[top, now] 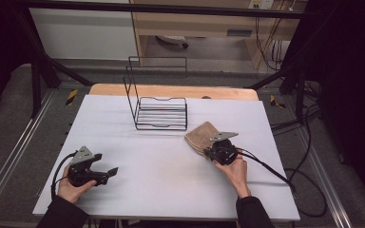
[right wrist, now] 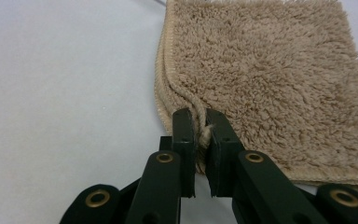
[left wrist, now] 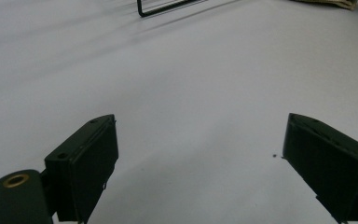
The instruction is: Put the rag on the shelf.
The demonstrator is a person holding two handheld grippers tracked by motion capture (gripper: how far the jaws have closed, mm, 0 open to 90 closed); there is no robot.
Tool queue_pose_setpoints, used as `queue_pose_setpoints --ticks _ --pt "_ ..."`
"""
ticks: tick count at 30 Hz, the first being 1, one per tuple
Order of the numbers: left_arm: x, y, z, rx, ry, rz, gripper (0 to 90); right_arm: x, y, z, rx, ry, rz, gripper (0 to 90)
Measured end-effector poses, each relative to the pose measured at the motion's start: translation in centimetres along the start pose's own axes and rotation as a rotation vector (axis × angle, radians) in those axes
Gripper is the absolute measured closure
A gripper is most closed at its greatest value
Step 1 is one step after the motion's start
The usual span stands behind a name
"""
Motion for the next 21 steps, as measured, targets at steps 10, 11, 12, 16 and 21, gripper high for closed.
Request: queue_pose_setpoints --ticks 10,11,12,16,21 --pt "0.0 0.0 0.0 0.000 0.002 0.000 10.3 1.5 0.1 -1.0 0.008 0.041 -0.008 84.0" --pt "0.0 0.0 0.0 0.000 0.001 0.000 10.3 1.5 0.1 -1.0 0.008 0.041 -0.008 84.0" --pt "0.0 0.0 0.0 -0.001 0.001 0.001 10.3 1.9 0.2 -1.1 0.008 0.051 -0.001 84.0" --pt "0.0 0.0 0.0 -0.002 0.001 0.000 10.3 3.4 0.2 -1.3 0.022 0.084 0.000 84.0" --pt "0.0 0.1 -0.1 -0.002 0.002 0.000 10.3 5.2 0.1 -1.6 0.025 0.133 0.008 84.0"
Point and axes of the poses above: each handheld gripper's, and its own axes: z roughly forward along the jaws, y roughly out of its top, x roughly to its left, the point moved 6 cm from there along z, roughly forward along the jaws, and after that the axes turned 12 degrees about z, right-handed, at the moved point
